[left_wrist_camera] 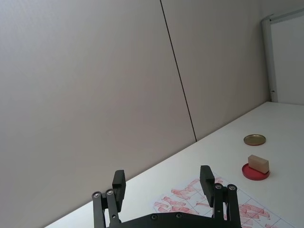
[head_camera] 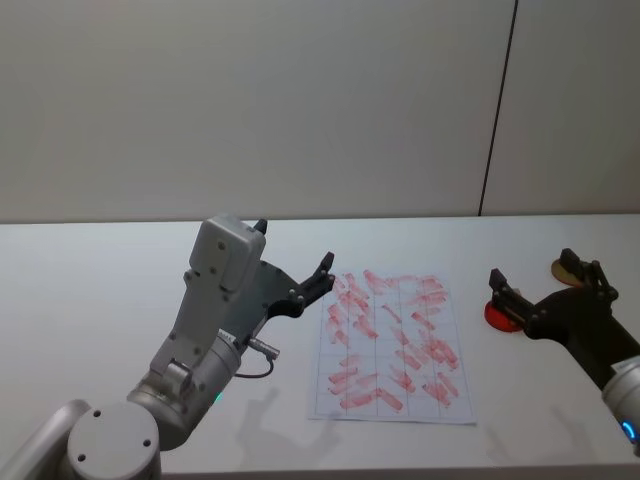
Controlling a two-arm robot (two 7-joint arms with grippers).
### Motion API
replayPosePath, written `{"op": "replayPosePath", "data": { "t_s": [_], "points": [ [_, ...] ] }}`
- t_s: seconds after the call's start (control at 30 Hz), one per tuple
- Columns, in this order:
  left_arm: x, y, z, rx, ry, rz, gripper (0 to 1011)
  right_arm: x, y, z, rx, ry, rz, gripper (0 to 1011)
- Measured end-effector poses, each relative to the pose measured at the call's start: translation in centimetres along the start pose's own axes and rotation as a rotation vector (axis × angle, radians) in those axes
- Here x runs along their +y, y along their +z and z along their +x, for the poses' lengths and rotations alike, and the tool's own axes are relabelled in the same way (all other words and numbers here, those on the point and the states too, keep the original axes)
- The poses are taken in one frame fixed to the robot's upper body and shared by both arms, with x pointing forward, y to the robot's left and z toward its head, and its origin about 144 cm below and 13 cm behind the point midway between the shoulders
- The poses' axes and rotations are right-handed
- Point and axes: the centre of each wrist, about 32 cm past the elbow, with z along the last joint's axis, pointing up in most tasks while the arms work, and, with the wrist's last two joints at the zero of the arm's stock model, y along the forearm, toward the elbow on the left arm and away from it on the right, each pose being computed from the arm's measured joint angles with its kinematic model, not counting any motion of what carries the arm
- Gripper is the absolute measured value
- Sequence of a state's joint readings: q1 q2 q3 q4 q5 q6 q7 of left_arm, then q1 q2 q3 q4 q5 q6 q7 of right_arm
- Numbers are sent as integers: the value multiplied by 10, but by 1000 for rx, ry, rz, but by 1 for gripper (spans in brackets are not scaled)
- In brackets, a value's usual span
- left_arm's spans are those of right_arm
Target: Use the one hand to pick up the stamp and affix it onto the A4 paper.
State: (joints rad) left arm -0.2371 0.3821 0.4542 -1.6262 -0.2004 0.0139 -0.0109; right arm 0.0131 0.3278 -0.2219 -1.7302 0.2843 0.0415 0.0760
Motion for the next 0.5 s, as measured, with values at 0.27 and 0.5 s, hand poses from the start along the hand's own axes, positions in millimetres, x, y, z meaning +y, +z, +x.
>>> {"op": "replayPosePath", "data": {
  "t_s": [0.27, 0.5],
  "points": [
    [0, 0, 0, 0, 0, 0, 993, 20, -8, 12, -1, -16, -44, 1003],
    [0, 0, 0, 0, 0, 0, 993, 41, -17, 26, 6, -37, -90, 1003]
  ]
}}
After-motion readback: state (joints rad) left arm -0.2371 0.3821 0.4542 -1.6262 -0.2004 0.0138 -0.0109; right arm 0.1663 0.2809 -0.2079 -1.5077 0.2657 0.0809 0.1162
